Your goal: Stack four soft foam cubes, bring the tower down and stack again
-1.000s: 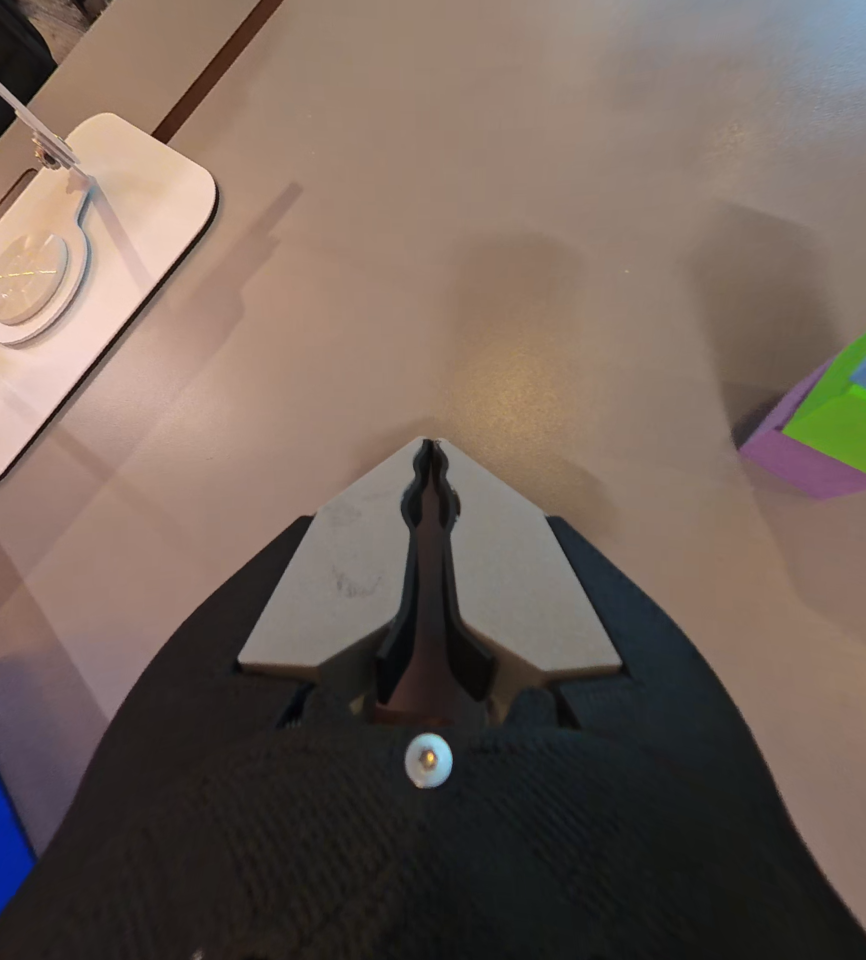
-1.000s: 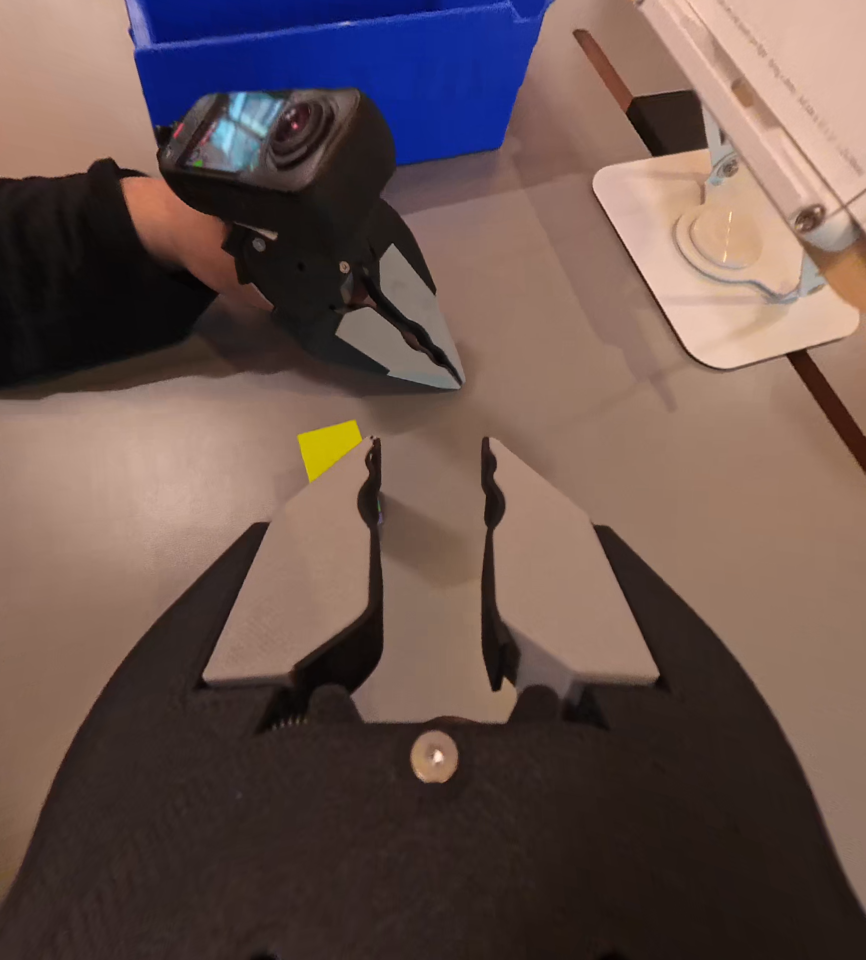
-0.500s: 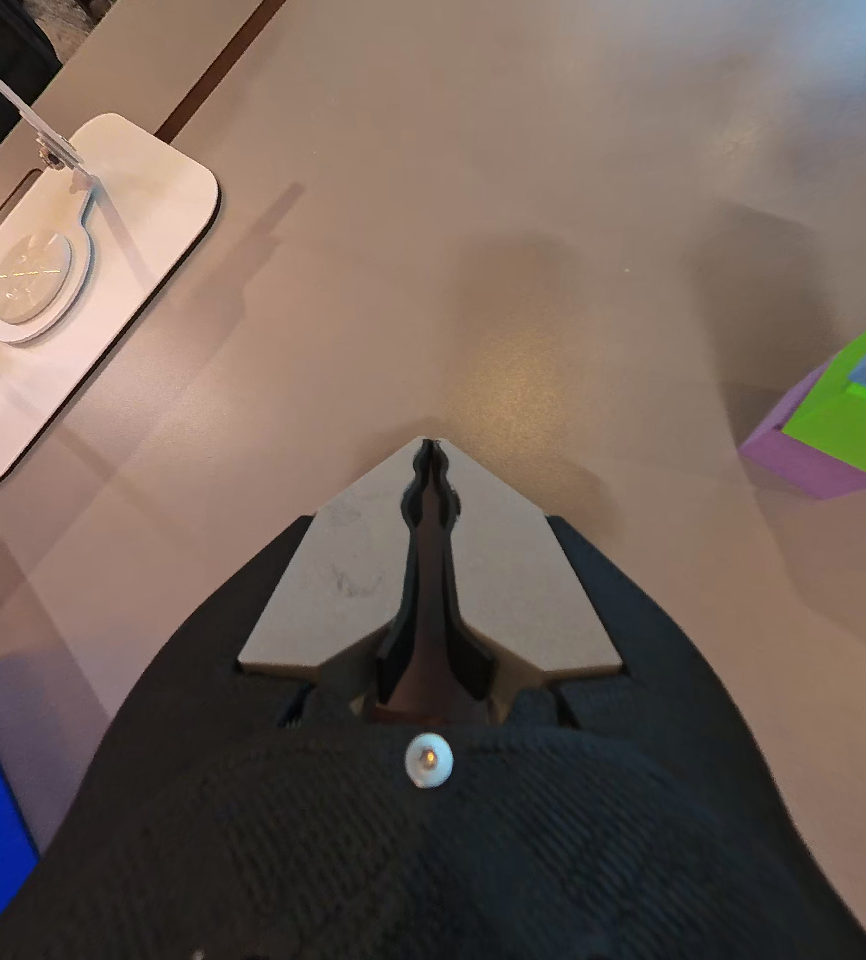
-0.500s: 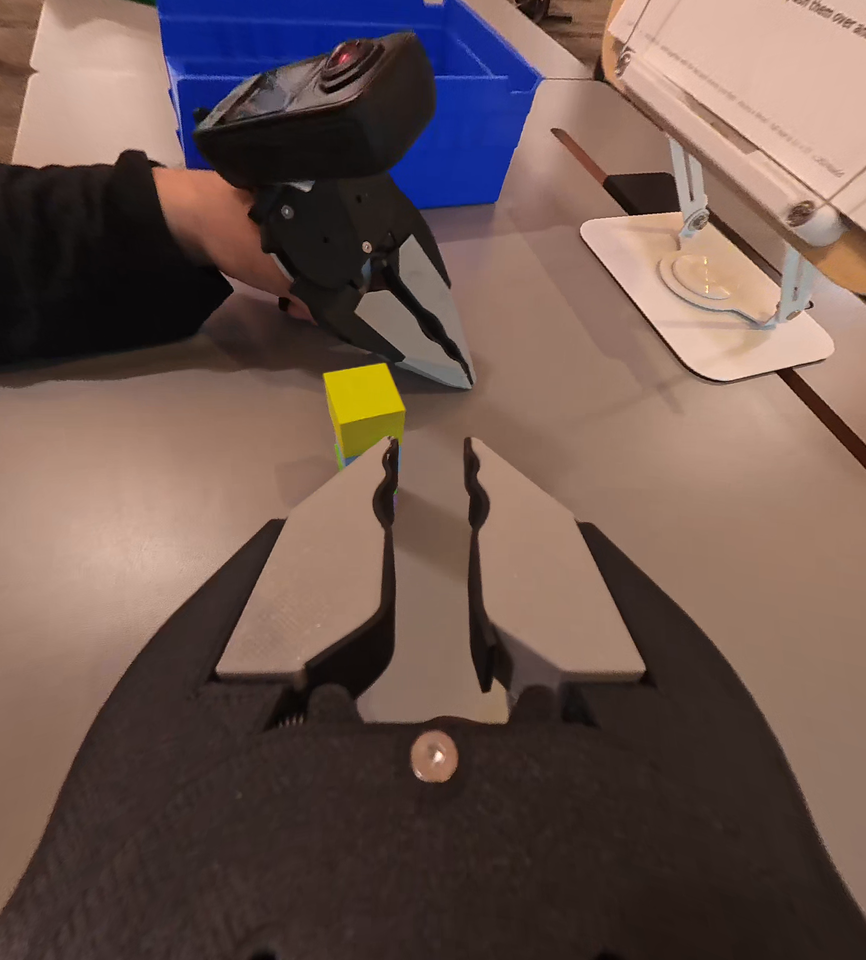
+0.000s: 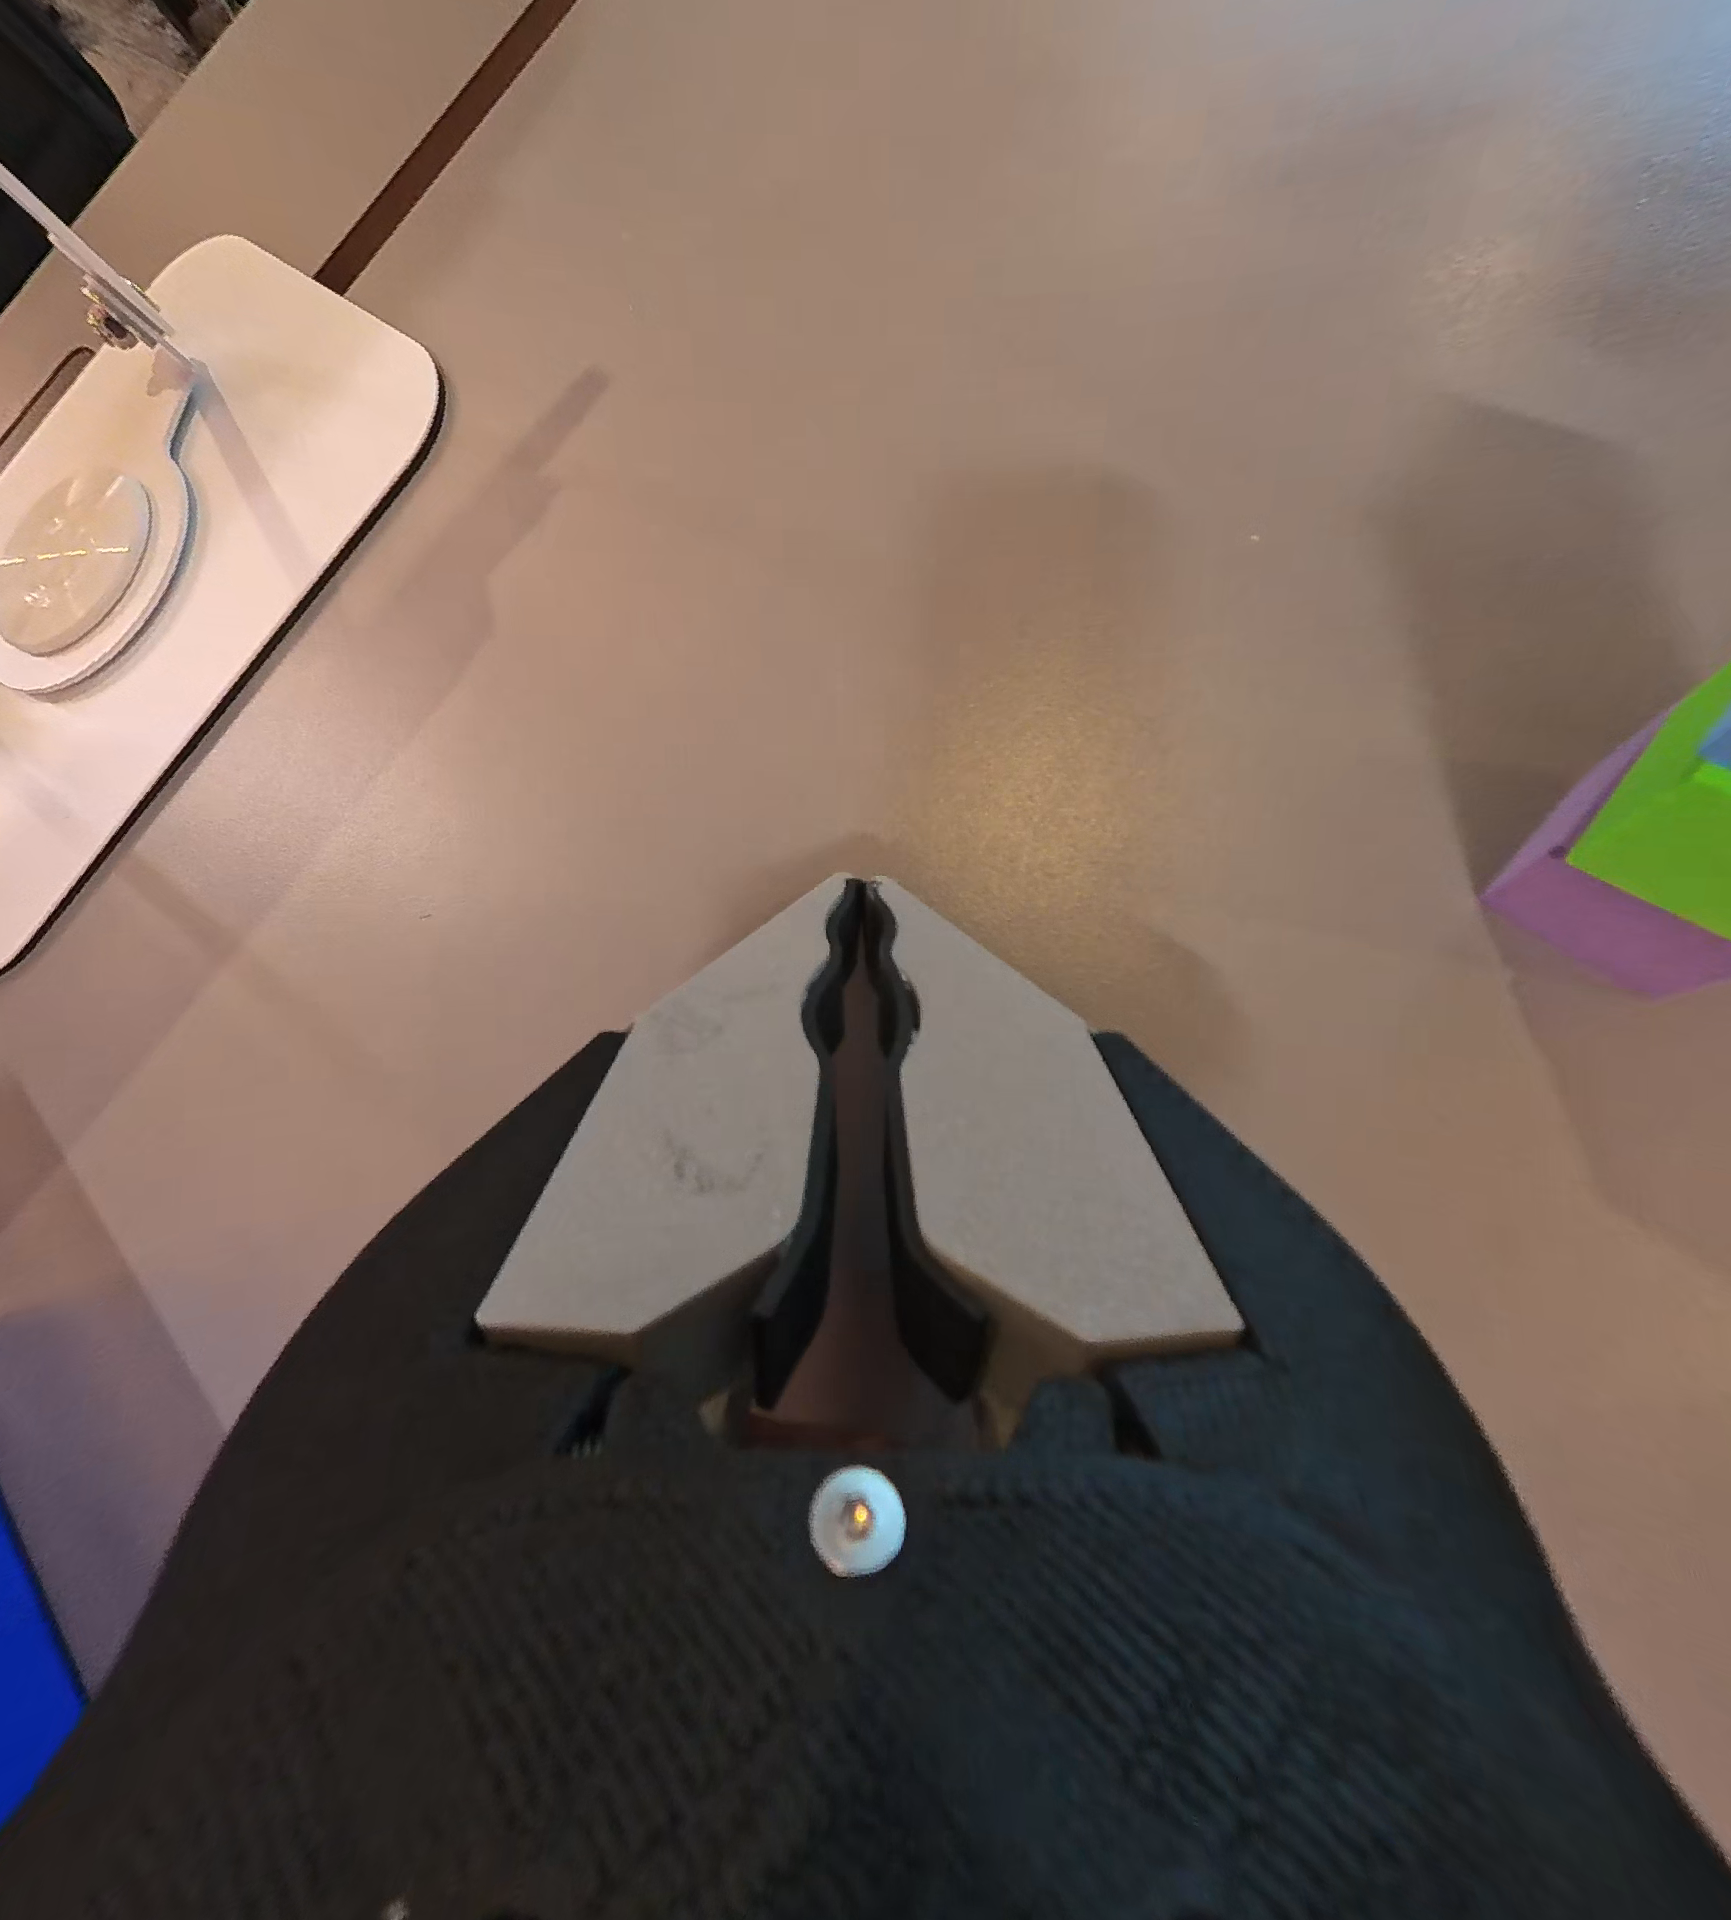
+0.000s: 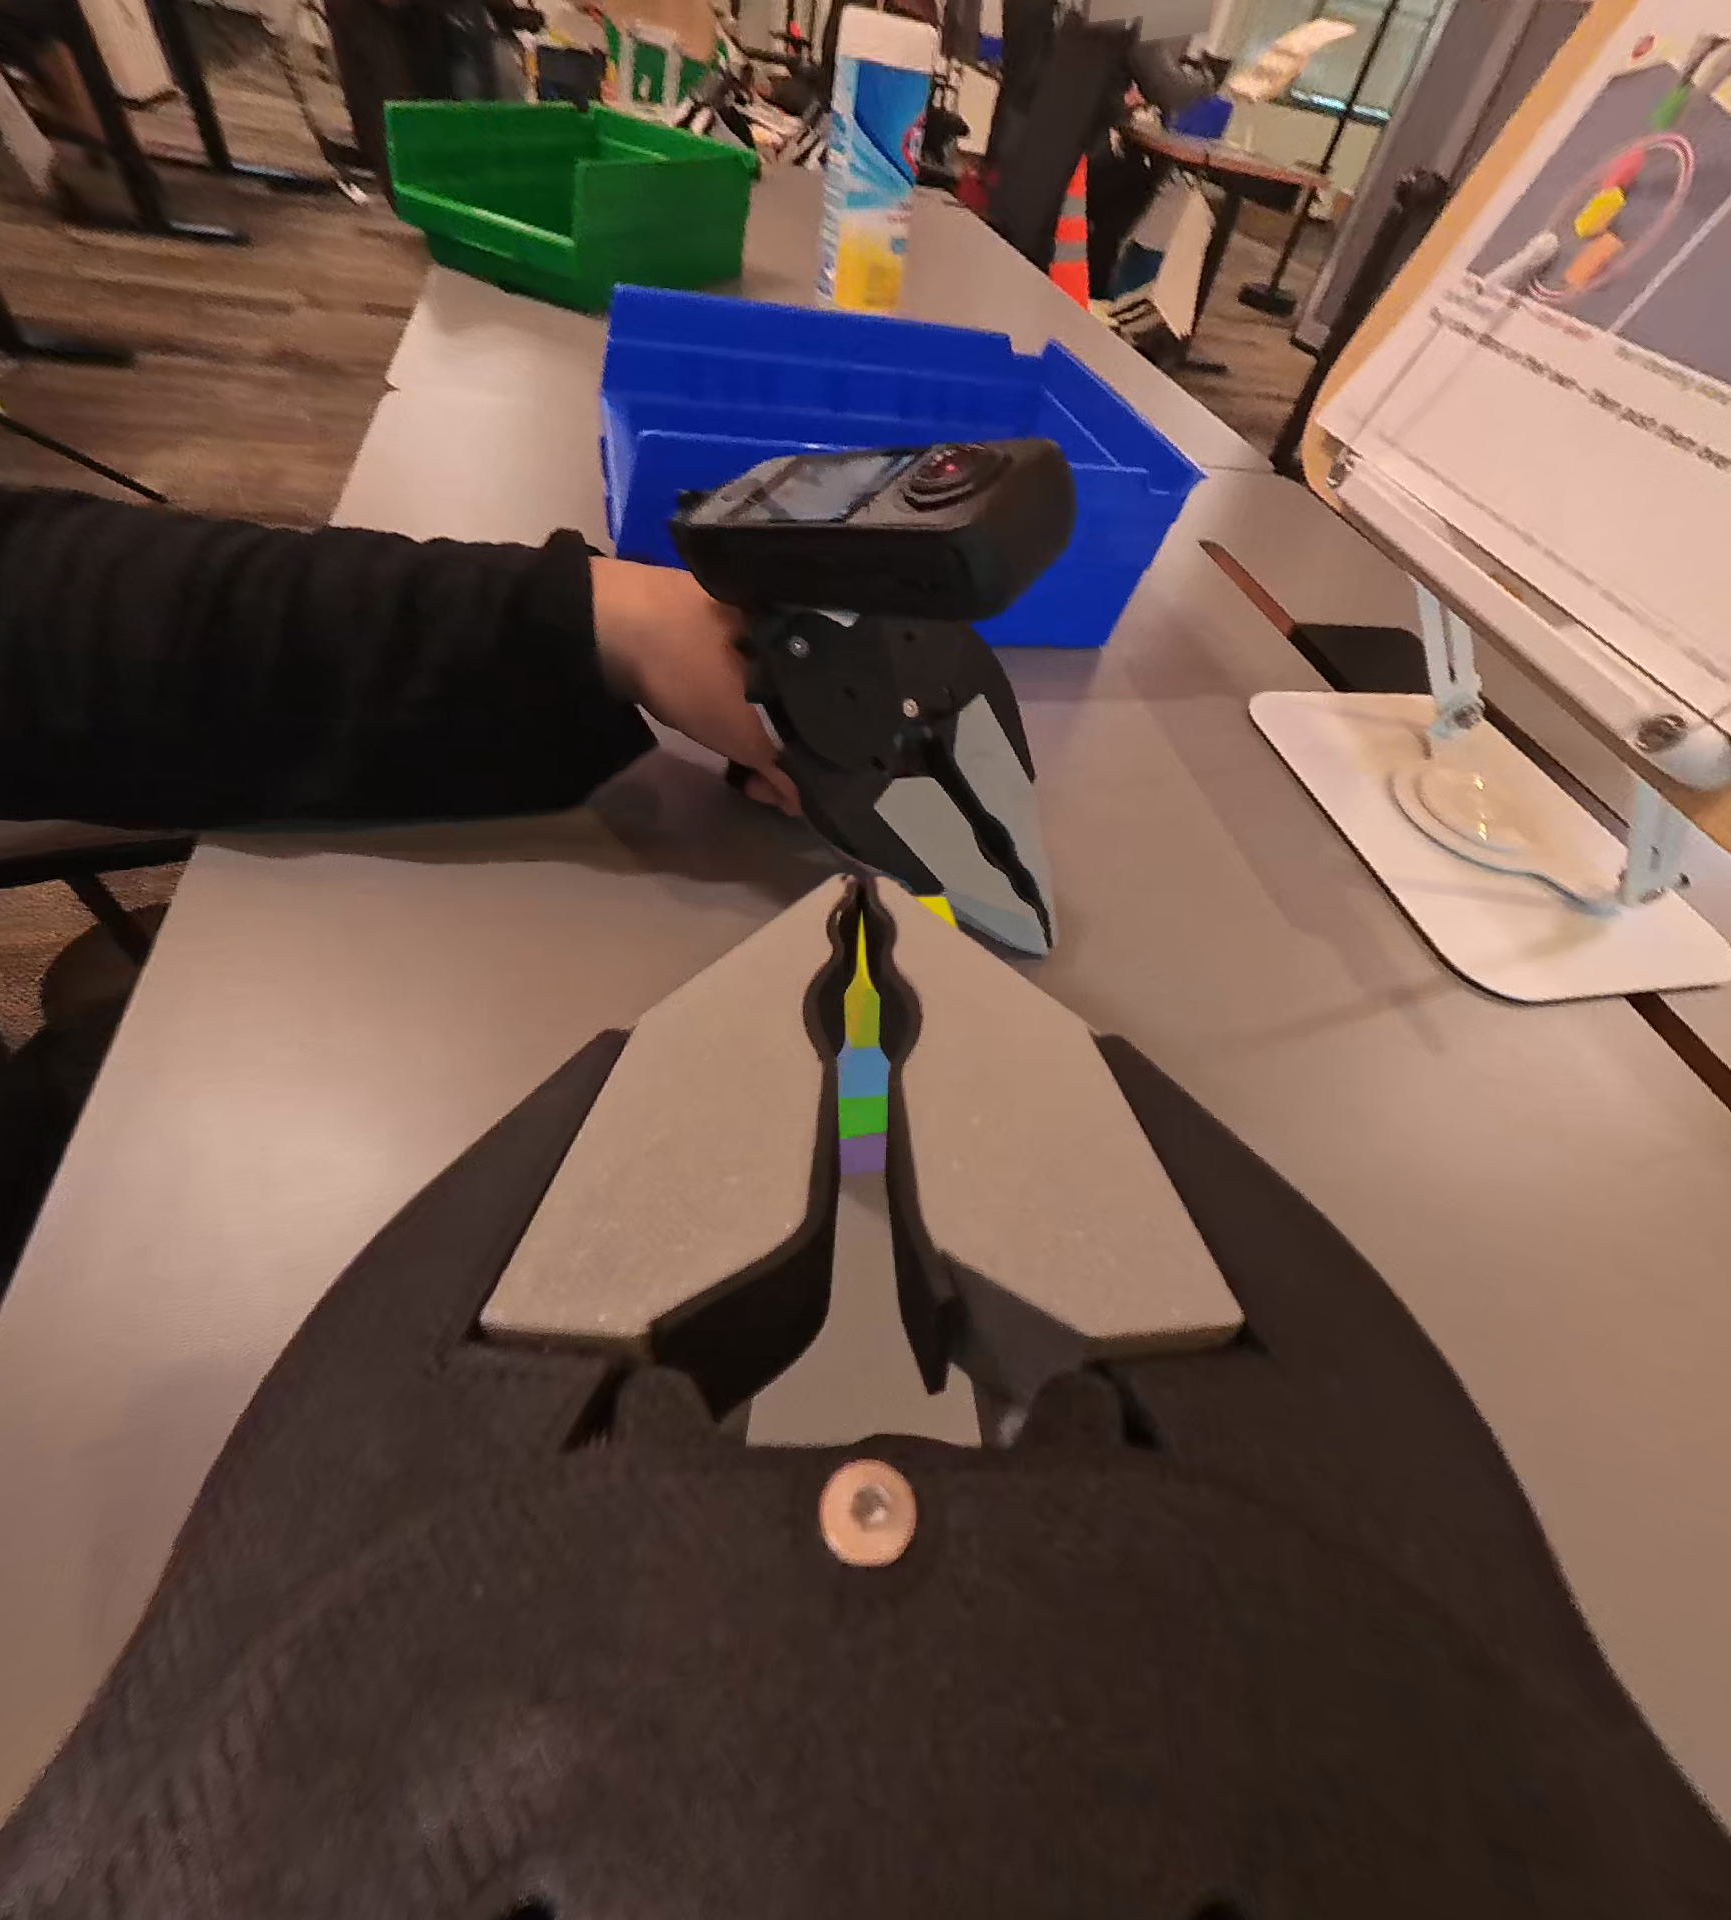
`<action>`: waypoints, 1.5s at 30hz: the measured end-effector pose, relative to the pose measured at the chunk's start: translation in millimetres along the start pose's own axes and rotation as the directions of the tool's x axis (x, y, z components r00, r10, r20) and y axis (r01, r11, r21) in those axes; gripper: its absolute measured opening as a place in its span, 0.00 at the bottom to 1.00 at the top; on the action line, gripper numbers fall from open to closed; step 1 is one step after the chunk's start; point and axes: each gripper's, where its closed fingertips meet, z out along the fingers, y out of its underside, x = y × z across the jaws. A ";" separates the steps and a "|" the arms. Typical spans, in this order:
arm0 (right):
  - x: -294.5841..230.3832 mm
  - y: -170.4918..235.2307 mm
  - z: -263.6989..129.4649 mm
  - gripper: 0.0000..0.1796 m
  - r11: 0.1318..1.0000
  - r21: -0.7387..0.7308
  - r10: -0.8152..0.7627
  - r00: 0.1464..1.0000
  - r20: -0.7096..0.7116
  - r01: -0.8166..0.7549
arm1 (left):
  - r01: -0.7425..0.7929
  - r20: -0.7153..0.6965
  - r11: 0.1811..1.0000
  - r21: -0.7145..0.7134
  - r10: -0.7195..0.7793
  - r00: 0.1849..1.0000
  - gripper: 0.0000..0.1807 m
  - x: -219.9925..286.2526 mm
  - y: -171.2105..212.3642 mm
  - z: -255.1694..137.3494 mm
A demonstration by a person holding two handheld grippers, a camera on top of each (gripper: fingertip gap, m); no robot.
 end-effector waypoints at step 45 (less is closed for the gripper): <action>-21.4 -1.0 22.7 0.03 0.987 0.101 0.115 0.990 0.082 -0.123 | -0.002 0.006 1.000 -0.001 0.002 1.000 0.00 -0.1 -0.1 0.2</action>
